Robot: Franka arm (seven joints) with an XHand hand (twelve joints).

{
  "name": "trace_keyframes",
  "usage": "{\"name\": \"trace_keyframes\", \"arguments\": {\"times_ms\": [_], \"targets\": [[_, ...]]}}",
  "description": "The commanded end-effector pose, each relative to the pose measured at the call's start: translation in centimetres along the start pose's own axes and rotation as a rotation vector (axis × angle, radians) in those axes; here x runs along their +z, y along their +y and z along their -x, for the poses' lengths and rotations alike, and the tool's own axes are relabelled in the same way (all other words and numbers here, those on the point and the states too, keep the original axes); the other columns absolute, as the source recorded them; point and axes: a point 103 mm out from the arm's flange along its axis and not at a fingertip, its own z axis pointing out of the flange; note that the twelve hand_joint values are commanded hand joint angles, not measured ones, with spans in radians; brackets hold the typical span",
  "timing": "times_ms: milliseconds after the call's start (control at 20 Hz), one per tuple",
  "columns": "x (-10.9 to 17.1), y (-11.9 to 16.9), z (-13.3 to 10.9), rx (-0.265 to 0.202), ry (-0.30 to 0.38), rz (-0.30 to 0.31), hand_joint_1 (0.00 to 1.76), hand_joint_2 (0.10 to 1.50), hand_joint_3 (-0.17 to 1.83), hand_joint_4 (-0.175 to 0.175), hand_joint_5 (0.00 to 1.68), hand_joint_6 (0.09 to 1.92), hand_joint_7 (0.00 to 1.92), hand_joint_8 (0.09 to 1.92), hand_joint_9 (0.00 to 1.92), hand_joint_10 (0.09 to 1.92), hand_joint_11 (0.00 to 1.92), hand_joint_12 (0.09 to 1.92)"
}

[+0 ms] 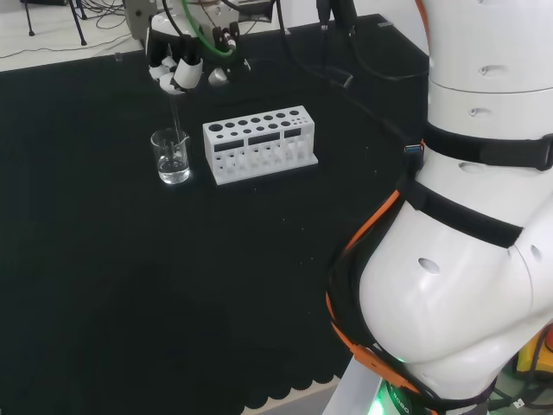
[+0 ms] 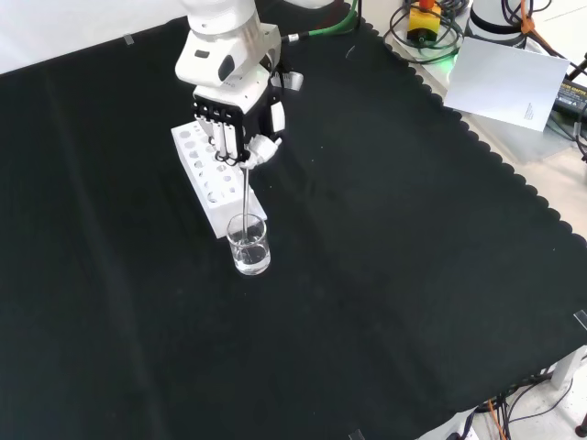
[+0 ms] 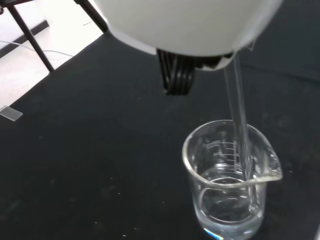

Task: Stir in the beaker to the left of the white test tube rack with the glass rod.

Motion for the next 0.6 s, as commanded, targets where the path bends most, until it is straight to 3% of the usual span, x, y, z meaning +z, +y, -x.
{"name": "trace_keyframes", "arguments": {"times_ms": [50,350,600], "targets": [[1.0,2.0,-2.0,-0.045,0.023,-0.015,1.32,0.46,1.09,-0.175,1.27,0.7,1.22,1.23,1.66,1.02,1.72,0.84],[1.1,2.4,-1.9,-0.052,0.02,0.0,1.32,0.46,1.09,-0.175,1.27,0.7,1.22,1.23,1.66,1.02,1.72,0.84],[1.1,2.3,0.1,-0.036,0.039,0.021,1.32,0.46,1.09,-0.175,1.27,0.7,1.22,1.23,1.66,1.02,1.72,0.84]]}}
